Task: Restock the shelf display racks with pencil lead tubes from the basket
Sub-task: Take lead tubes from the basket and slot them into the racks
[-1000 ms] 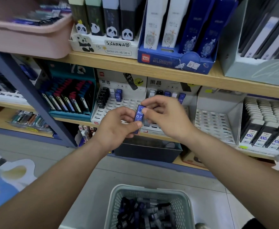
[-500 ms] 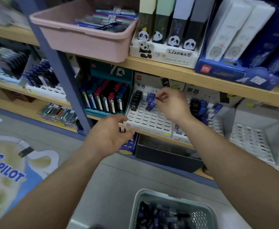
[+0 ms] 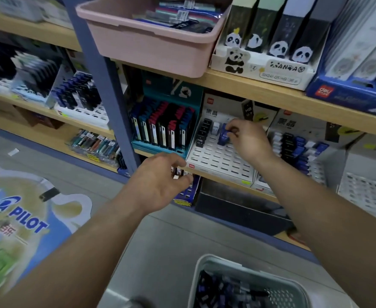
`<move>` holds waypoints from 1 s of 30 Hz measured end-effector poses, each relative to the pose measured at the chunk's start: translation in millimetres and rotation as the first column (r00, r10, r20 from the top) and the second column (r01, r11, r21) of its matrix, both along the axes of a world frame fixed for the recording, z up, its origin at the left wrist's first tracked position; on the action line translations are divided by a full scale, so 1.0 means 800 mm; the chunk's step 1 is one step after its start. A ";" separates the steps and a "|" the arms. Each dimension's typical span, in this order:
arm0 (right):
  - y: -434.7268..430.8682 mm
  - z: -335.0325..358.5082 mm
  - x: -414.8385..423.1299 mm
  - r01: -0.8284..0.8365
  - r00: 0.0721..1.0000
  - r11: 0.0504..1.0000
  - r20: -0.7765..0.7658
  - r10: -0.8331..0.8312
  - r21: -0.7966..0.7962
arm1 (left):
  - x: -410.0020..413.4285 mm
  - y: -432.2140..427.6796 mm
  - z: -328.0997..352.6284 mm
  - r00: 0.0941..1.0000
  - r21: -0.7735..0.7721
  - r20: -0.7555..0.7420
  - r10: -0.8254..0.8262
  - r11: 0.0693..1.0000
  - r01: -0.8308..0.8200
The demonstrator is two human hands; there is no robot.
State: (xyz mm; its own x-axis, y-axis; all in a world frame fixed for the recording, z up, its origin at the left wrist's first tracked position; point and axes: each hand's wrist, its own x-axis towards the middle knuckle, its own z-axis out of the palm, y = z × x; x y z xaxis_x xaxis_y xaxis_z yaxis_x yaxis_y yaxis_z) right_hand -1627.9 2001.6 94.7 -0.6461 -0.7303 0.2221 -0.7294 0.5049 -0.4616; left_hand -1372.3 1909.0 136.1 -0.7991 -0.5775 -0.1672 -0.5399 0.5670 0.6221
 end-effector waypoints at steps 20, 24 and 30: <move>0.244 -0.002 0.152 -0.051 0.937 0.989 0.351 -0.002 0.141 | 0.037 0.133 -0.067 0.922 0.002 0.246 -0.298 0.952 0.307; 0.317 -0.062 0.173 -0.023 0.904 0.976 0.422 -0.071 0.215 | 0.062 0.188 -0.117 0.869 0.045 0.326 -0.372 0.925 0.378; 0.371 -0.164 0.206 -0.014 0.801 0.948 0.571 -0.180 0.318 | 0.086 0.239 -0.179 0.834 0.101 0.403 -0.377 0.924 0.368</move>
State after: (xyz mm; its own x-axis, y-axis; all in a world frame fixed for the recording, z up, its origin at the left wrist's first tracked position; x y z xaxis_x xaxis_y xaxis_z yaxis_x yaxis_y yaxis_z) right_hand -1463.2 2298.0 -36.7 -0.6404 -0.6342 -0.4331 -0.3145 0.7311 -0.6055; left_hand -1303.7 2099.8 -7.0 -0.8108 -0.2433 -0.5323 -0.4967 0.7670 0.4061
